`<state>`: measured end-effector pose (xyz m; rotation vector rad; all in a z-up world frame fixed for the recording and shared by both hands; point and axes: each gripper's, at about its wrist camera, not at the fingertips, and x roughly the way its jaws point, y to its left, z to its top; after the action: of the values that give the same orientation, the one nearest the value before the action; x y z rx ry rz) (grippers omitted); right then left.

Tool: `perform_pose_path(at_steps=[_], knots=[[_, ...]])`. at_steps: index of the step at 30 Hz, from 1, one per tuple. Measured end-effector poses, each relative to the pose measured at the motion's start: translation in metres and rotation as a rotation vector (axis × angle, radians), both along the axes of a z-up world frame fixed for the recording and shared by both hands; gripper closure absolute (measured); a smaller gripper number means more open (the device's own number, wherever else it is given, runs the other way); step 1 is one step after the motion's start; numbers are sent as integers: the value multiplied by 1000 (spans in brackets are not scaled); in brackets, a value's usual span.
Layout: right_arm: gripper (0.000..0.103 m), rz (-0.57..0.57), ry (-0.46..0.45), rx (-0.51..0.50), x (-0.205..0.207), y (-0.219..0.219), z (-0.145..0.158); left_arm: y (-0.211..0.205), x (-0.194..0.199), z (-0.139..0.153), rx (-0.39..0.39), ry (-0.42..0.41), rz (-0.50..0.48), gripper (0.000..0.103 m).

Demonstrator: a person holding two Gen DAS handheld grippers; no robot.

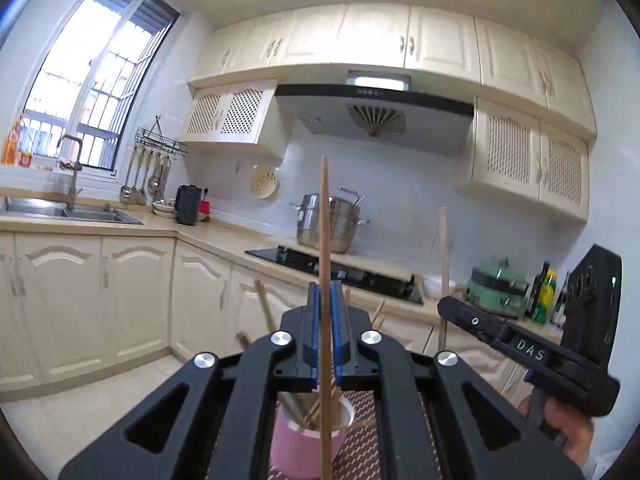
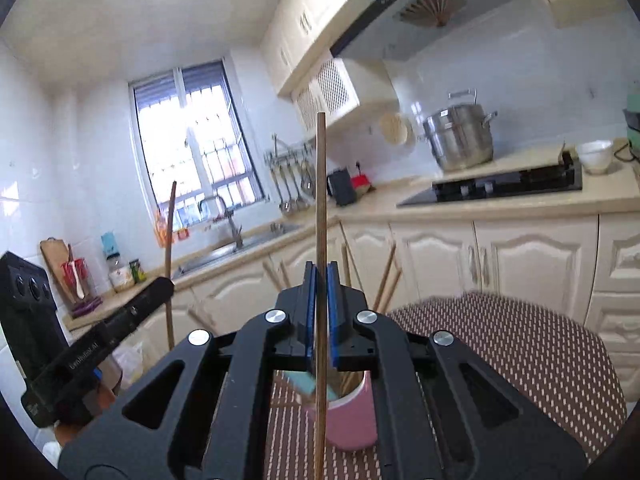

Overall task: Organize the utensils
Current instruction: 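Lower the chopstick into the pink holder and open the right tool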

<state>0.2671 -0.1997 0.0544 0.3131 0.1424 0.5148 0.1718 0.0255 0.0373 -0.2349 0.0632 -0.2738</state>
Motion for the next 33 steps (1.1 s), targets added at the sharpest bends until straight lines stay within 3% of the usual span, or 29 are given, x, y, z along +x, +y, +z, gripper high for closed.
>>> perform_pose_path(at_steps=[3,9,26,33], knots=[[97,-15,-39,5,8,5,3,0,18,-4,-71,-14,-14,98],[97,-26,-80,29,30,9,-1,-10,47,-14,-113,-36,6,98],[97,15,-108,30,60,19,-32,-47,80,-39,4,-146,95,98],[97,30,-117,-23,55,27,-38,-45,83,-48,6,-114,80,95]])
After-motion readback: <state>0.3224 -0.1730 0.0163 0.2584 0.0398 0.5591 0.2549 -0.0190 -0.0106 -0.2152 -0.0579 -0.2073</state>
